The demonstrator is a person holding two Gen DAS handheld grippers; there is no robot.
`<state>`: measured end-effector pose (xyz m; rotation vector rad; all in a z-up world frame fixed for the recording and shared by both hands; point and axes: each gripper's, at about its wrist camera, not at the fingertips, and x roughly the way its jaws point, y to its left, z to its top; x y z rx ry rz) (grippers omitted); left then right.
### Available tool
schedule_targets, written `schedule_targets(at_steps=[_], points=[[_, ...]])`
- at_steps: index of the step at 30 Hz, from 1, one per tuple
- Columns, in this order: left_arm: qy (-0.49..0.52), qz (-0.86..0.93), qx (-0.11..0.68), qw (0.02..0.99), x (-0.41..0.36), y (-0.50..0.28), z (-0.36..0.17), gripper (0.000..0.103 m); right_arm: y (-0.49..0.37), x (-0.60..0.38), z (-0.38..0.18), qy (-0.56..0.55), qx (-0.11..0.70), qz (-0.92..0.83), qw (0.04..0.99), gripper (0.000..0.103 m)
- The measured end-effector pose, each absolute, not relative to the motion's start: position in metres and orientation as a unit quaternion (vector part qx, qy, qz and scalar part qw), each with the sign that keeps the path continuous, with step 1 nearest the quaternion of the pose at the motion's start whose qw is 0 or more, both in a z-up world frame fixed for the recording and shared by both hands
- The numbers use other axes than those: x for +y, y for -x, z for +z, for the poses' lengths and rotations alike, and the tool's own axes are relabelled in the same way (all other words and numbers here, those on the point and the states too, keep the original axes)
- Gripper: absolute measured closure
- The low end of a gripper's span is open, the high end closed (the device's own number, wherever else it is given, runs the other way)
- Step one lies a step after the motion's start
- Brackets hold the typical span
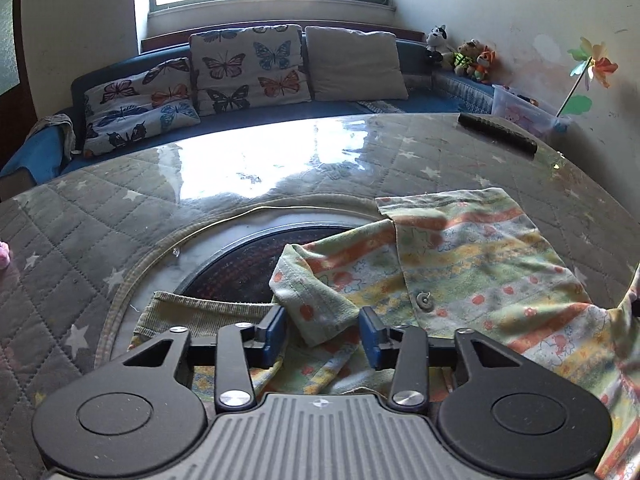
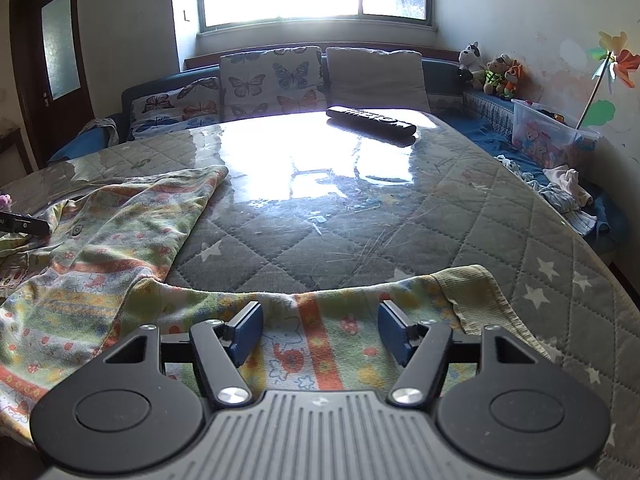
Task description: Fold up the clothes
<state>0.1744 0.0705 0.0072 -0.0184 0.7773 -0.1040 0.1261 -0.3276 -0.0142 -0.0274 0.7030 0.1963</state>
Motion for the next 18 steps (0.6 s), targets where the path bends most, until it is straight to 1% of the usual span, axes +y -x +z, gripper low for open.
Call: schedule_targets(at_steps=[1, 3, 6, 12, 13, 18], points=[[0.009, -0.049, 0.379, 0.924, 0.071, -0.174, 0.009, 0.083, -0.126, -0.328, -0.014, 0.013, 0.344, 0.096, 0.934, 0.037], [0.002, -0.042, 0.377, 0.925, 0.071, -0.174, 0.012, 0.097, -0.126, -0.327, -0.014, 0.013, 0.344, 0.096, 0.934, 0.037], [-0.023, -0.031, 0.364, 0.931, 0.071, -0.172, 0.021, 0.099, -0.126, -0.328, -0.014, 0.012, 0.343, 0.096, 0.934, 0.037], [-0.107, 0.005, 0.32, 0.941, 0.069, -0.168, 0.045, 0.101, -0.126, -0.328, -0.014, 0.012, 0.343, 0.096, 0.934, 0.037], [-0.119, 0.006, 0.313, 0.942, 0.068, -0.166, 0.048, 0.103, -0.126, -0.328, -0.014, 0.011, 0.343, 0.096, 0.934, 0.037], [-0.18, 0.013, 0.282, 0.942, 0.064, -0.158, 0.062, 0.103, -0.126, -0.328, -0.014, 0.012, 0.343, 0.095, 0.934, 0.037]])
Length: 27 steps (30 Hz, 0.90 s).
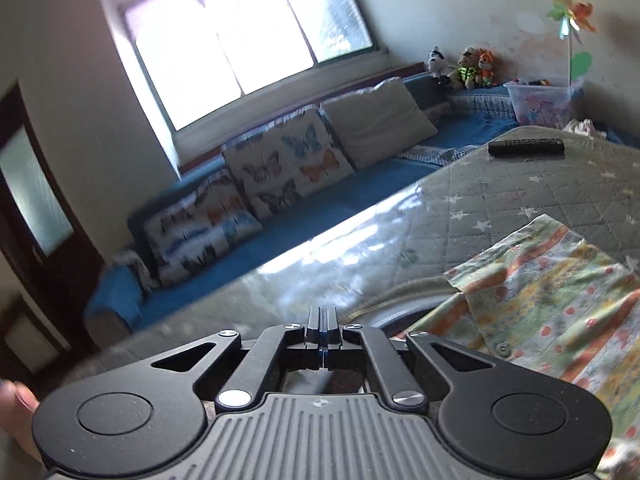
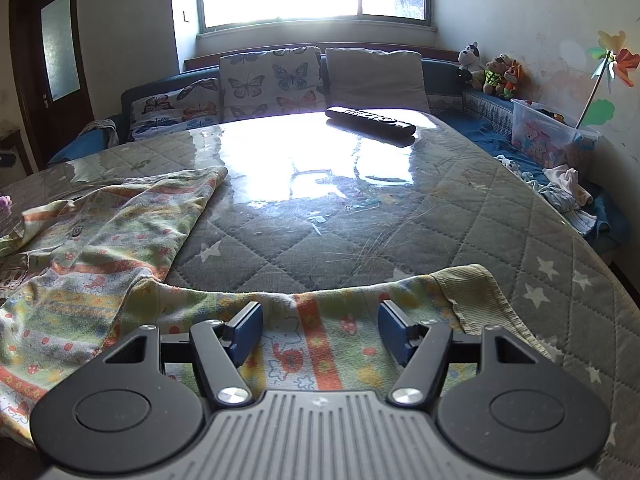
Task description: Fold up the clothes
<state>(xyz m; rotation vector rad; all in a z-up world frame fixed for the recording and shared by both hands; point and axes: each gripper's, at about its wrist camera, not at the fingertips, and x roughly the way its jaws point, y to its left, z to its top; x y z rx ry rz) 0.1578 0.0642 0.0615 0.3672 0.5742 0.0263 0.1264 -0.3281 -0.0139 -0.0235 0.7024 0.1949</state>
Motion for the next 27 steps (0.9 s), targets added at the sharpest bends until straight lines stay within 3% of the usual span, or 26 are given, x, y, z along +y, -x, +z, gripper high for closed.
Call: schedule_targets(at_steps=[3, 14, 18, 27], points=[[-0.208, 0.015, 0.27, 0.94, 0.063, -0.153, 0.066, 0.103, -0.126, -0.328, -0.014, 0.012, 0.343, 0.095, 0.934, 0.036], [-0.169, -0.016, 0.37, 0.913, 0.072, -0.151, 0.017, 0.092, -0.126, -0.328, -0.014, 0.011, 0.343, 0.094, 0.934, 0.036], [-0.156, -0.023, 0.394, 0.905, 0.075, -0.151, 0.003, 0.072, -0.126, -0.327, -0.014, 0.012, 0.344, 0.094, 0.934, 0.036], [-0.122, -0.028, 0.393, 0.911, 0.081, -0.153, 0.0, 0.071, -0.126, -0.328, -0.014, 0.011, 0.343, 0.093, 0.934, 0.036]])
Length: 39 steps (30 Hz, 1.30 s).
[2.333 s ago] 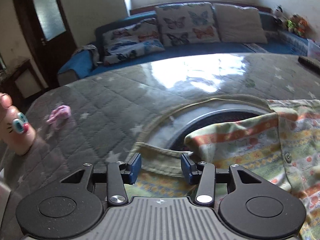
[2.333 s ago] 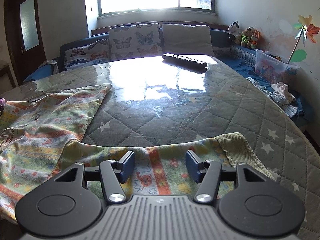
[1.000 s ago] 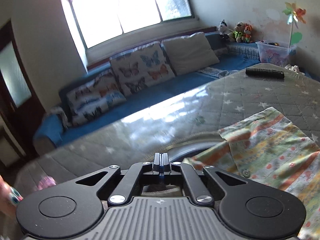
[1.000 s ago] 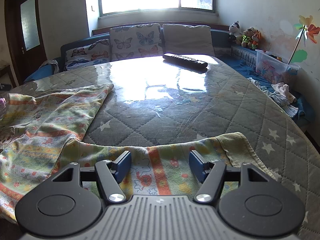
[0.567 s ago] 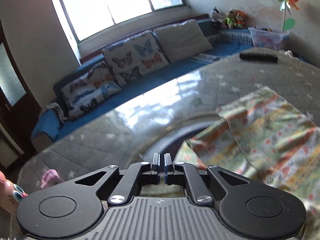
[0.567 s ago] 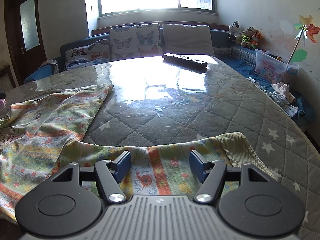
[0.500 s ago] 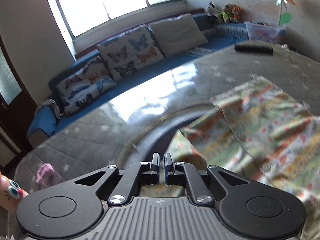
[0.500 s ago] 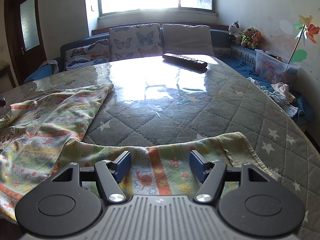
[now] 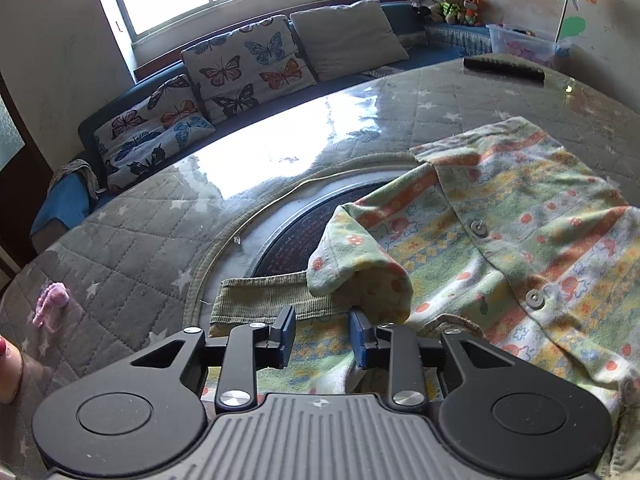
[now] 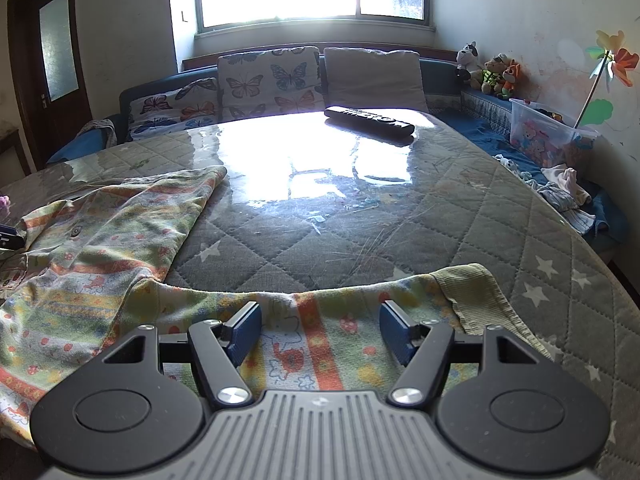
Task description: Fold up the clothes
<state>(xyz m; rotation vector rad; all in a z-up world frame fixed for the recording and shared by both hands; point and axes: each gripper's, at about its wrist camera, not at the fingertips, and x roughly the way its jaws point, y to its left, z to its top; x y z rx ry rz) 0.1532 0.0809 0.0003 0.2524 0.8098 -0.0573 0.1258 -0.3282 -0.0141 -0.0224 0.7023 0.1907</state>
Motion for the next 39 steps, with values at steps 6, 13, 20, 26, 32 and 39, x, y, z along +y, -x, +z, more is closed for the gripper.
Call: schedule_targets(at_steps=[6, 13, 20, 26, 32, 39], points=[[-0.123, -0.034, 0.393, 0.911, 0.076, -0.152, 0.0, 0.07, -0.126, -0.328, -0.014, 0.011, 0.343, 0.093, 0.935, 0.035], [-0.109, -0.025, 0.39, 0.914, 0.08, -0.156, -0.003, 0.095, -0.126, -0.329, -0.015, 0.009, 0.343, 0.092, 0.935, 0.034], [-0.082, 0.044, 0.349, 0.932, 0.104, -0.126, 0.016, 0.102, -0.124, -0.33, -0.014, 0.008, 0.342, 0.09, 0.935, 0.034], [-0.029, 0.139, 0.309, 0.94, 0.148, -0.08, 0.042, 0.103, -0.124, -0.332, -0.013, 0.007, 0.341, 0.087, 0.936, 0.034], [-0.019, 0.128, 0.314, 0.941, 0.15, -0.063, 0.046, 0.103, -0.119, -0.33, -0.008, 0.004, 0.337, 0.087, 0.937, 0.034], [-0.05, 0.059, 0.338, 0.938, 0.11, -0.082, 0.031, 0.092, -0.112, -0.323, -0.001, 0.005, 0.331, 0.096, 0.939, 0.034]])
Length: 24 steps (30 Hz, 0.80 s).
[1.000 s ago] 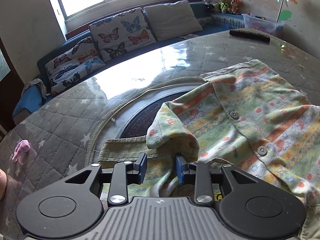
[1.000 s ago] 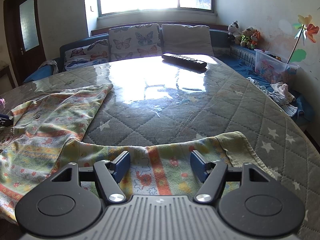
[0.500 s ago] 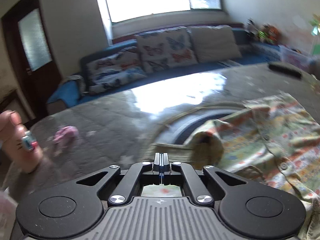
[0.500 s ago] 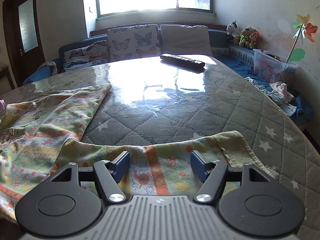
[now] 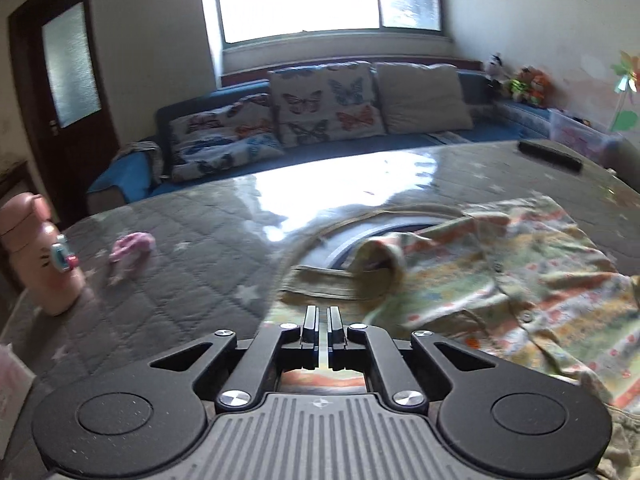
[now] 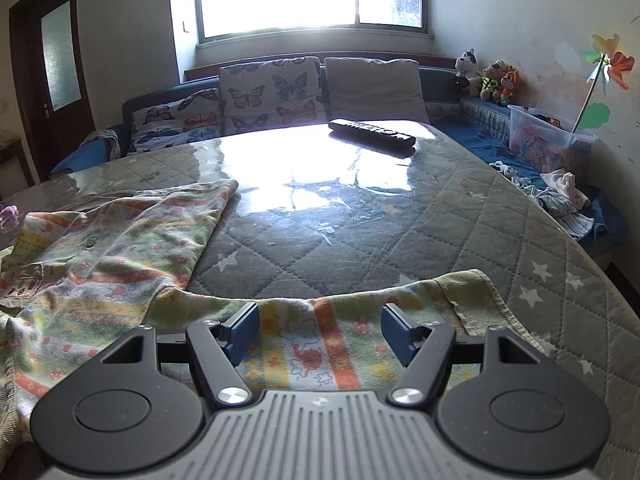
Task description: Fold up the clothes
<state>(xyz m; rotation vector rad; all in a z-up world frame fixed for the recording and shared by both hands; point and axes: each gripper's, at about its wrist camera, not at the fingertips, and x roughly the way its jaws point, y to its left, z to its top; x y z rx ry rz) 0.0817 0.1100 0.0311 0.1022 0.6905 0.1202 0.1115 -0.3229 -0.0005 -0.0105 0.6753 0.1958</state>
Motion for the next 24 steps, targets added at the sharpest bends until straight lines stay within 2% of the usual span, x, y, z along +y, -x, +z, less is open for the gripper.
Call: schedule_targets(at_steps=[1, 3, 4, 7, 8, 10, 13, 19, 24], points=[[-0.054, 0.049, 0.341, 0.937, 0.104, -0.084, 0.029, 0.082, -0.111, -0.322, 0.0, 0.005, 0.331, 0.097, 0.939, 0.034], [-0.063, 0.033, 0.349, 0.934, 0.095, -0.09, 0.024, 0.069, -0.111, -0.321, 0.001, 0.006, 0.331, 0.097, 0.938, 0.034], [-0.068, 0.029, 0.356, 0.932, 0.092, -0.094, 0.02, 0.067, -0.111, -0.321, 0.001, 0.006, 0.332, 0.098, 0.938, 0.034], [-0.081, 0.033, 0.367, 0.926, 0.092, -0.099, 0.011, 0.068, -0.111, -0.32, 0.001, 0.006, 0.332, 0.1, 0.938, 0.034], [-0.083, 0.039, 0.37, 0.924, 0.094, -0.099, 0.009, 0.071, -0.111, -0.32, 0.001, 0.006, 0.332, 0.101, 0.938, 0.034], [-0.085, 0.05, 0.374, 0.922, 0.1, -0.098, 0.007, 0.083, -0.111, -0.319, 0.002, 0.005, 0.332, 0.104, 0.938, 0.034], [-0.078, 0.069, 0.375, 0.921, 0.114, -0.092, 0.008, 0.092, -0.112, -0.318, 0.003, 0.006, 0.331, 0.107, 0.938, 0.034], [-0.08, 0.071, 0.376, 0.92, 0.115, -0.088, 0.009, 0.088, -0.112, -0.31, 0.006, 0.007, 0.325, 0.126, 0.937, 0.034], [-0.121, 0.055, 0.378, 0.916, 0.098, -0.102, 0.008, 0.087, -0.111, -0.301, 0.01, 0.012, 0.323, 0.14, 0.936, 0.033]])
